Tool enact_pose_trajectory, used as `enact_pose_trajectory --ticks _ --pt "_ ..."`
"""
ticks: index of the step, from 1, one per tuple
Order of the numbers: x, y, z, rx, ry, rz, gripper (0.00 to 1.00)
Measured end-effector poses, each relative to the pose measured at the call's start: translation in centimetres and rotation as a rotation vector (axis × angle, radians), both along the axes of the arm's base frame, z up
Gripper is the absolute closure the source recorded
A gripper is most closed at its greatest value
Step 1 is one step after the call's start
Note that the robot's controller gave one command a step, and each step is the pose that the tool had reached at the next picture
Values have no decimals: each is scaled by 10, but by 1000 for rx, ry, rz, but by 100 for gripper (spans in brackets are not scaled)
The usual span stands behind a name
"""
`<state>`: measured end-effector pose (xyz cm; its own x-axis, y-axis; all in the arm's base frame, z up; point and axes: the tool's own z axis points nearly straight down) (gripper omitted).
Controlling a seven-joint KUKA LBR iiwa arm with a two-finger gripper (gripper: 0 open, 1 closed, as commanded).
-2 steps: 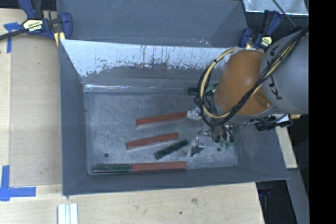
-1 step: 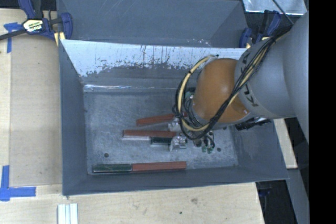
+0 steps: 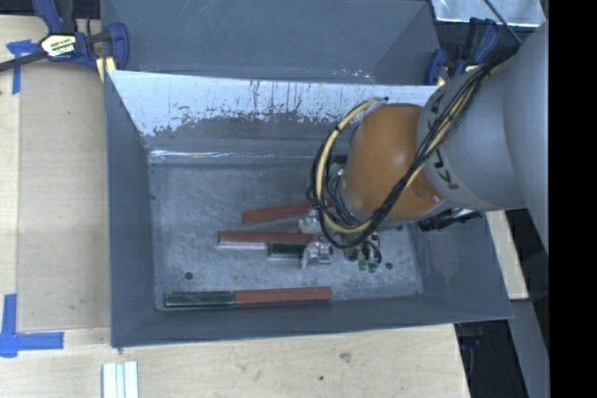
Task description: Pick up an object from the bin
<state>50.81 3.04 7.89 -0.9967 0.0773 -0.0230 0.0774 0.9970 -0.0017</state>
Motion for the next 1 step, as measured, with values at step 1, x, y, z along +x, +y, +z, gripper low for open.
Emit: enact_pose_trajectory --ticks 1 --pt "-3 21 133 4 21 -24 100"
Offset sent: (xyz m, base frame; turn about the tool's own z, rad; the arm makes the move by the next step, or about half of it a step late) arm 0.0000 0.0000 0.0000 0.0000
